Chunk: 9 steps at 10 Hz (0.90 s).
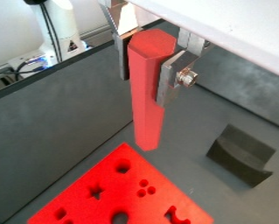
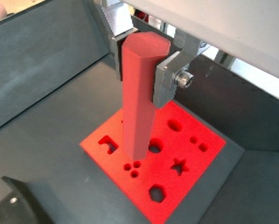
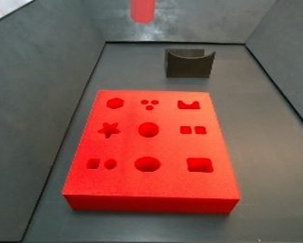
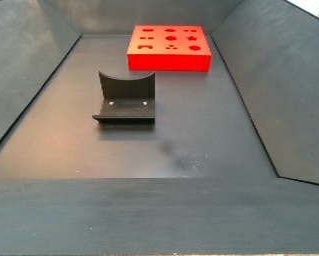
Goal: Pick up the hexagon object. Move up. Place the hexagon object on the fixture. Regrasp the hexagon object. Move to above the board. Insert the hexagon object.
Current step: Move to above the board, then insert the hexagon object.
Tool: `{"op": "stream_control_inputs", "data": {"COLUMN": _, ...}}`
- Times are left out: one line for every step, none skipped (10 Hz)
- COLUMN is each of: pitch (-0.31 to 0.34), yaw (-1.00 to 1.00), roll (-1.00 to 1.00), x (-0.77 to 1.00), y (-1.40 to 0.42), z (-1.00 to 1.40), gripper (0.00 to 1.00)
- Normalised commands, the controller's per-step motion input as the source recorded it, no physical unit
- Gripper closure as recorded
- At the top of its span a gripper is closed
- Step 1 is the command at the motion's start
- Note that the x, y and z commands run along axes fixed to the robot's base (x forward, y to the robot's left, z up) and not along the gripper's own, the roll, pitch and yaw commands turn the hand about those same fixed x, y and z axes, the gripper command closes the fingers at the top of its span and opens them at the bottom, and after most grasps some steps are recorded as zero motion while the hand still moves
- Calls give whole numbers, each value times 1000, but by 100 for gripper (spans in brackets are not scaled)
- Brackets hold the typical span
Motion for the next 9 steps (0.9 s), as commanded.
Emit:
{"op": "stream_control_inputs", "data": {"pitch": -29, "yaw": -20, "roll": -201, "x": -37, "y": 7, "z": 2, "gripper": 100}}
{"op": "stream_control_inputs", "data": {"pitch": -4, "yaw": -211, "roll": 77, "x": -634, "y": 351, "z": -409, "gripper": 100}}
{"op": "stream_control_inputs", "data": {"pitch": -56, "yaw": -269, "roll": -20, "x": -786, "y": 517, "z": -651, "gripper": 100}}
{"op": "stream_control_inputs", "data": {"pitch": -106, "yaw": -514, "roll": -196, "x": -597, "y": 177, "z": -771, "gripper": 100}}
{"op": "stream_control_inputs", "data": {"pitch": -97, "yaw": -823, "roll": -156, "x": -271, "y": 0, "z": -729, "gripper": 100}}
{"op": "stream_control_inputs", "data": {"pitch": -67, "yaw": -880, "roll": -151, "x": -149, "y": 0, "z": -731, "gripper": 100}}
{"op": "stream_control_inputs", "data": {"pitch": -77, "yaw": -834, "roll": -213, "x": -126, "y": -11, "z": -566, "gripper": 100}}
{"op": "stream_control_inputs", "data": {"pitch": -79, "yaw": -789, "roll": -267, "x": -137, "y": -20, "z": -483, "gripper": 100}}
{"op": "stream_control_inputs", "data": {"pitch": -67, "yaw": -671, "roll": -320, "x": -163, "y": 0, "z": -426, "gripper": 100}}
